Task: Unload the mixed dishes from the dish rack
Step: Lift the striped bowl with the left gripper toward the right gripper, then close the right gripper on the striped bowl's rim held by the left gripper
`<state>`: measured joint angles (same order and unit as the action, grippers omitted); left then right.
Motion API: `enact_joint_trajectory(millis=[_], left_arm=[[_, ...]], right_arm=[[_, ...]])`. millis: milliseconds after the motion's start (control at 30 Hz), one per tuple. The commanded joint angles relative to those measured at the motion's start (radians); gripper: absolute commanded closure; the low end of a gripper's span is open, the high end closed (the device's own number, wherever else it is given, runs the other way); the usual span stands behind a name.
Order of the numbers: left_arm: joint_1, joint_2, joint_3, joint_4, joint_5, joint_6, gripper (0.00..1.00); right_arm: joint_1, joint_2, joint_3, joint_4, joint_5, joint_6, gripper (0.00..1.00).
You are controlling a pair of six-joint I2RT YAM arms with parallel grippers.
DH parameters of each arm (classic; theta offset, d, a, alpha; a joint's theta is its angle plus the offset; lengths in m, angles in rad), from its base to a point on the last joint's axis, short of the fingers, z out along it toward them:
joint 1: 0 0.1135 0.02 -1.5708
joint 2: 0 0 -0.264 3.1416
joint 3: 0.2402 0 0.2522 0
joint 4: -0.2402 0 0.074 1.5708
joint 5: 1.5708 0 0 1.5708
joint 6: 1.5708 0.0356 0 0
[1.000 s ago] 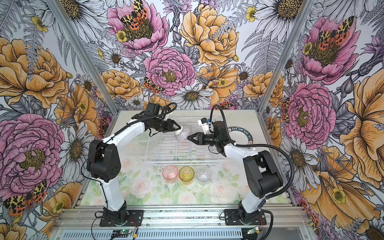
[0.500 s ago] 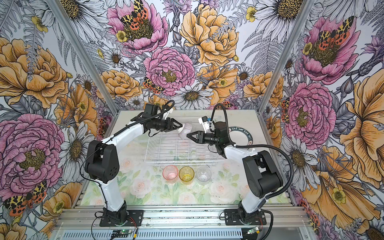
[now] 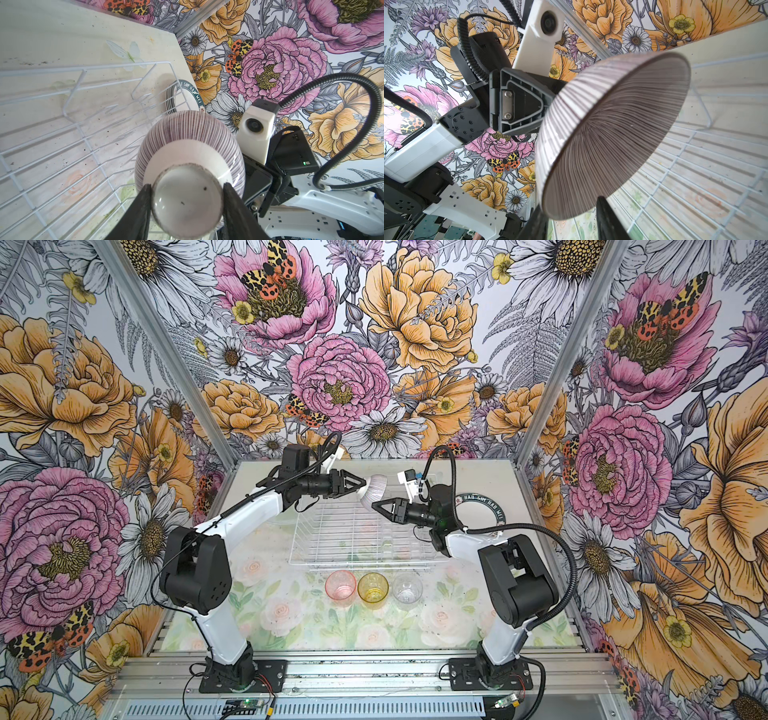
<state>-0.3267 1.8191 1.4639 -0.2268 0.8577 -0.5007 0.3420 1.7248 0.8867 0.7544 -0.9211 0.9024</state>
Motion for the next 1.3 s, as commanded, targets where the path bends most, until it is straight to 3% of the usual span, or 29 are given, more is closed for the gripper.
enact_joint_trajectory(millis=[0,300,1267], left_arm=[[-0.009,-0.032,-0.005,0.081,0.057,-0.026,0.67],[-0.009,-0.025,0.003,0.055,0.052,-0.013,0.67],[-0.033,-0.017,0.013,0.065,0.064,-0.015,0.68]], right_arm=[[0.003,0.027,-0.001,0.144,0.006,0.056,0.60],[0.001,0.015,0.002,0.198,0.016,0.074,0.62],[0.003,0.055,0.029,0.358,0.058,0.177,0.83]])
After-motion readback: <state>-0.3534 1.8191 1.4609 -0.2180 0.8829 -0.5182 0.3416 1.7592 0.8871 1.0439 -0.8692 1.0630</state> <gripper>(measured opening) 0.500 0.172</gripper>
